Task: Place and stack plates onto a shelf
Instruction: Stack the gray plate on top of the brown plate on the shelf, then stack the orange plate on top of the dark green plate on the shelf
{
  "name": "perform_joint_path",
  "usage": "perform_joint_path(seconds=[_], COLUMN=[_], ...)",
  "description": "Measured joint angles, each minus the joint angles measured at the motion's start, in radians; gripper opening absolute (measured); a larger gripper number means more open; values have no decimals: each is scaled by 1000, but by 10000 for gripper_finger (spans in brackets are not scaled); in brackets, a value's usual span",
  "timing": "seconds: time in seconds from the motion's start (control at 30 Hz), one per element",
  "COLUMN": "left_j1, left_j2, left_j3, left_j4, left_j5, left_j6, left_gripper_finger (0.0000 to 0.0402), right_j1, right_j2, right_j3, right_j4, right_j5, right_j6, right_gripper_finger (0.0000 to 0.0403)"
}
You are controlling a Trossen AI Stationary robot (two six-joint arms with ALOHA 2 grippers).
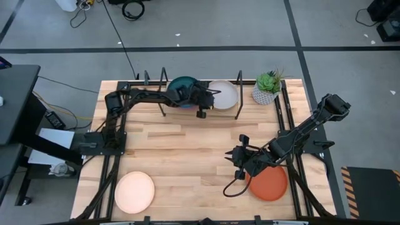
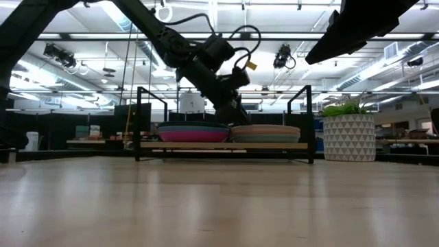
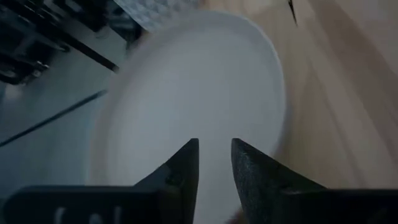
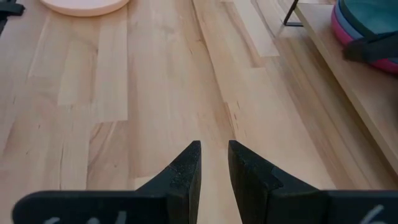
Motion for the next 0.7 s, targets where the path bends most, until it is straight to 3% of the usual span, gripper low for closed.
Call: perform_joint_path(seconds=[0.4,0.6,0.7], left_j1=[-12,-58,-102], left_j2=[-80,-120,-131], left_j3=[0,0,0], left_j4=[-48,-233,-368], left_j5=[0,199,234], left_j6=[5,6,5], left_gripper_finger=[96,95,95], right_j1=[0,0,0], right_j2=[0,0,0], right_j3=[0,0,0], right_j4=[-4,-29,-79], right_j5=[-1,-10,-32], right_j6=[-2,5,17], right_gripper_finger=[87,87,87])
